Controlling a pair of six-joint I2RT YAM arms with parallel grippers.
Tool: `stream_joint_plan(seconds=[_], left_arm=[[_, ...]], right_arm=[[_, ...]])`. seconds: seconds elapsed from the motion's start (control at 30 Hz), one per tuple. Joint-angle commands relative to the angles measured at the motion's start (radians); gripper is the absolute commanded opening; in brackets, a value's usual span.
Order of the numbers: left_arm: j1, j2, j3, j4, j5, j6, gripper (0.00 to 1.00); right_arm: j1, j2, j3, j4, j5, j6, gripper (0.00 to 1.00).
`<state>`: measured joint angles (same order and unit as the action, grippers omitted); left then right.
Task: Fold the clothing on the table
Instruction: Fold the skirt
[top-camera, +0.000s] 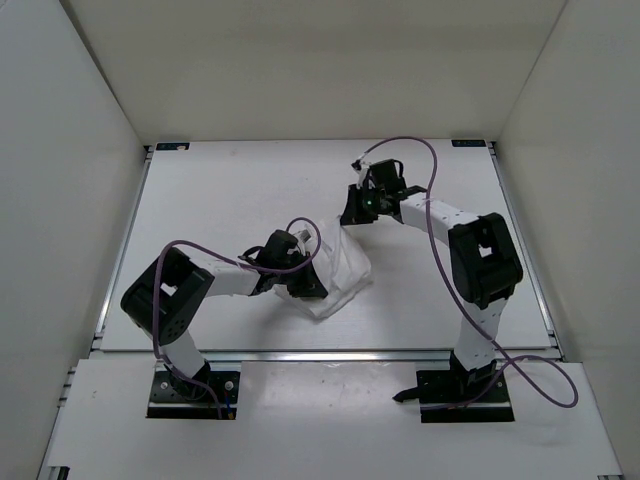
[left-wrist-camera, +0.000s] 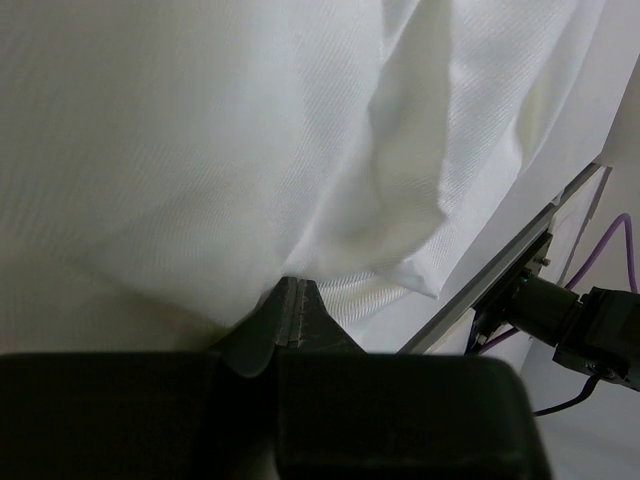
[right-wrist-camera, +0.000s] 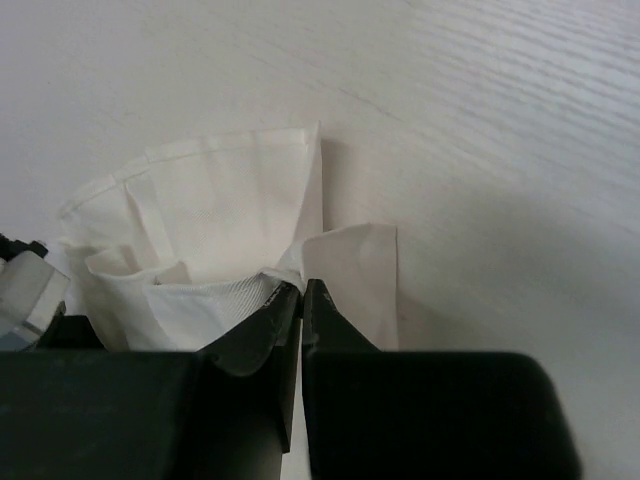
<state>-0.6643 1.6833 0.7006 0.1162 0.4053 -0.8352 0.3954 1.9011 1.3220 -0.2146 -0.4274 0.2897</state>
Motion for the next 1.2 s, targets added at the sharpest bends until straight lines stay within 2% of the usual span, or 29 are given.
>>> stream_joint_plan(seconds=[0.0, 0.03, 0.1, 0.13, 0.17, 0.3, 0.37, 0.43, 0.47, 0.53, 0.57, 0.63, 0.67, 0.73, 0.83, 1.03, 1.17], left_arm=[[0.003, 0.02, 0.008, -0.033, 0.016, 0.019, 0.0], [0.005, 0.018, 0.004, -0.026, 0.017, 0.022, 0.0], [0.008, 0.021, 0.007, -0.027, 0.018, 0.03, 0.0], [0.009, 0.023, 0.007, -0.026, 0.018, 0.025, 0.0], [0.012, 0.013, 0.007, -0.032, 0.018, 0.031, 0.0], [0.026, 0.0, -0.009, -0.024, 0.024, 0.022, 0.0], [0.035, 0.001, -0.022, -0.013, 0.029, 0.015, 0.0], [0.049, -0.014, -0.035, 0.0, 0.027, 0.012, 0.0], [0.052, -0.031, -0.038, -0.006, 0.032, 0.01, 0.0], [0.057, -0.054, -0.041, -0.012, 0.024, 0.015, 0.0], [0.058, -0.077, -0.042, -0.021, 0.02, 0.019, 0.0], [0.074, -0.129, -0.049, -0.047, 0.01, 0.03, 0.0], [0.084, -0.143, -0.055, -0.041, 0.007, 0.025, 0.0], [0.101, -0.209, -0.07, -0.03, 0.01, 0.007, 0.0], [0.123, -0.295, -0.081, -0.009, 0.015, -0.021, 0.0], [0.137, -0.433, -0.117, 0.062, -0.085, -0.031, 0.0], [0.149, -0.38, -0.168, 0.149, -0.043, -0.05, 0.0]], right_arm=[[0.036, 0.047, 0.097, 0.07, -0.017, 0.006, 0.0], [0.045, 0.07, 0.126, 0.072, -0.031, 0.006, 0.0], [0.049, 0.113, 0.17, 0.058, -0.056, 0.022, 0.13], [0.056, 0.137, 0.199, 0.054, -0.068, 0.028, 0.32], [0.056, 0.162, 0.242, 0.019, -0.076, 0.025, 0.44], [0.066, 0.153, 0.287, -0.057, 0.011, -0.021, 0.66], [0.048, 0.101, 0.255, -0.042, 0.035, -0.026, 0.69], [0.024, 0.049, 0.218, -0.019, 0.032, -0.008, 0.64], [-0.004, 0.021, 0.188, -0.002, 0.026, 0.005, 0.56], [-0.026, -0.028, 0.142, 0.009, 0.021, 0.017, 0.47], [-0.039, -0.057, 0.099, 0.014, 0.029, 0.025, 0.36], [-0.052, -0.115, 0.028, 0.021, 0.033, 0.011, 0.21], [-0.053, -0.12, 0.017, 0.02, 0.03, 0.014, 0.17], [-0.047, -0.146, -0.02, 0.015, 0.013, 0.008, 0.0], [-0.012, -0.16, -0.087, 0.024, -0.029, 0.003, 0.0], [0.065, -0.156, -0.19, 0.152, -0.174, 0.063, 0.0], [0.08, -0.083, -0.187, 0.138, -0.232, 0.055, 0.0]])
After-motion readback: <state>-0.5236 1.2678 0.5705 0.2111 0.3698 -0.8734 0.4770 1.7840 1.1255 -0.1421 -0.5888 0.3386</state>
